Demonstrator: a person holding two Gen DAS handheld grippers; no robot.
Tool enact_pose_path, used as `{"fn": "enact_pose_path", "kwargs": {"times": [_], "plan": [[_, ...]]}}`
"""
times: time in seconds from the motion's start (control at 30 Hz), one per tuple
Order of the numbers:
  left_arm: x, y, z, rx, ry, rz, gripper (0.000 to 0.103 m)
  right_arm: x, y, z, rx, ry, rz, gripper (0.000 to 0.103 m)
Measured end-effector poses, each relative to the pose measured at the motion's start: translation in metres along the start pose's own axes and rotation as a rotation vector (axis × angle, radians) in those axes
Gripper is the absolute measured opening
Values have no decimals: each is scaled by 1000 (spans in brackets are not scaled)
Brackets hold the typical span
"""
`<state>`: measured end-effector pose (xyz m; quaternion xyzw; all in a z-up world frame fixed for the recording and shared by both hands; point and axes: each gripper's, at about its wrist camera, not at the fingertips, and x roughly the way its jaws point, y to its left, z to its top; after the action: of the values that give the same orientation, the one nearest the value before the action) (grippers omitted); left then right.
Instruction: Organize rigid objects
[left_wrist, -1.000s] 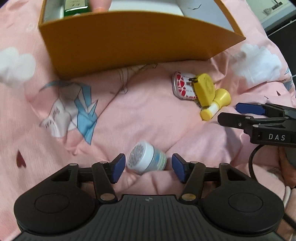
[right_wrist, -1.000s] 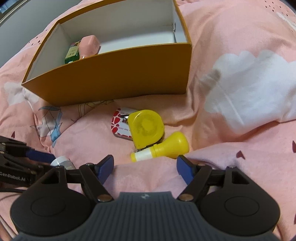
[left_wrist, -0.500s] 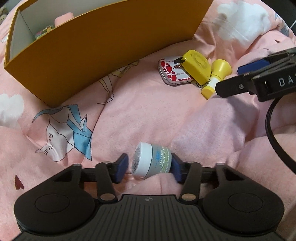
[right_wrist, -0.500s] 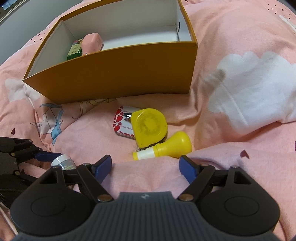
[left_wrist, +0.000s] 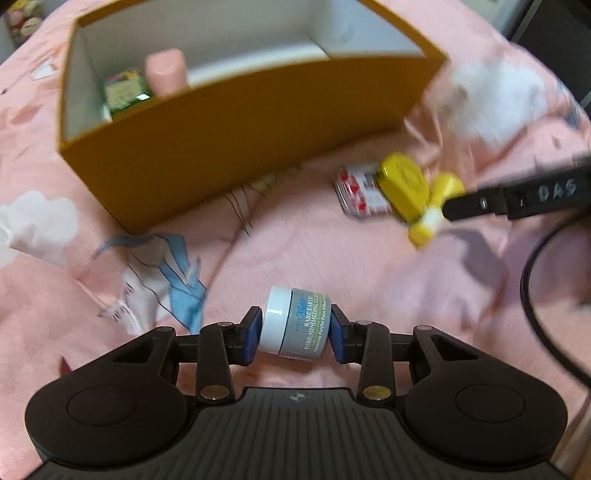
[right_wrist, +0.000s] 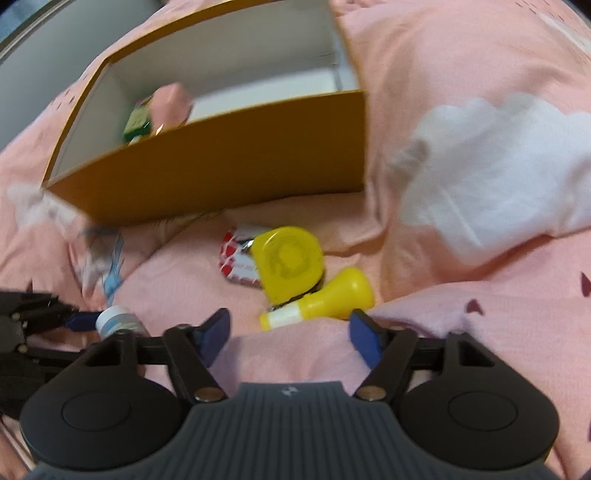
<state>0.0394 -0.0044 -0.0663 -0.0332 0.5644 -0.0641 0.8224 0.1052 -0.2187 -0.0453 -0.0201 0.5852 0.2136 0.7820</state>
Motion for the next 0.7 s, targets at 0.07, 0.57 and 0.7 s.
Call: {"fn": "enact_pose_path", "kwargs": {"times": [0.07, 0.57, 0.7], "plan": [[-6, 7, 6, -48, -35, 2, 43, 1, -7, 4, 49, 12, -12, 50], [-12, 11, 18, -106, -66, -22, 43, 45, -39, 19, 313, 112, 52, 35], [-12, 12, 17, -114, -61, -22, 43, 52, -39, 21, 324, 113, 73, 33]]}}
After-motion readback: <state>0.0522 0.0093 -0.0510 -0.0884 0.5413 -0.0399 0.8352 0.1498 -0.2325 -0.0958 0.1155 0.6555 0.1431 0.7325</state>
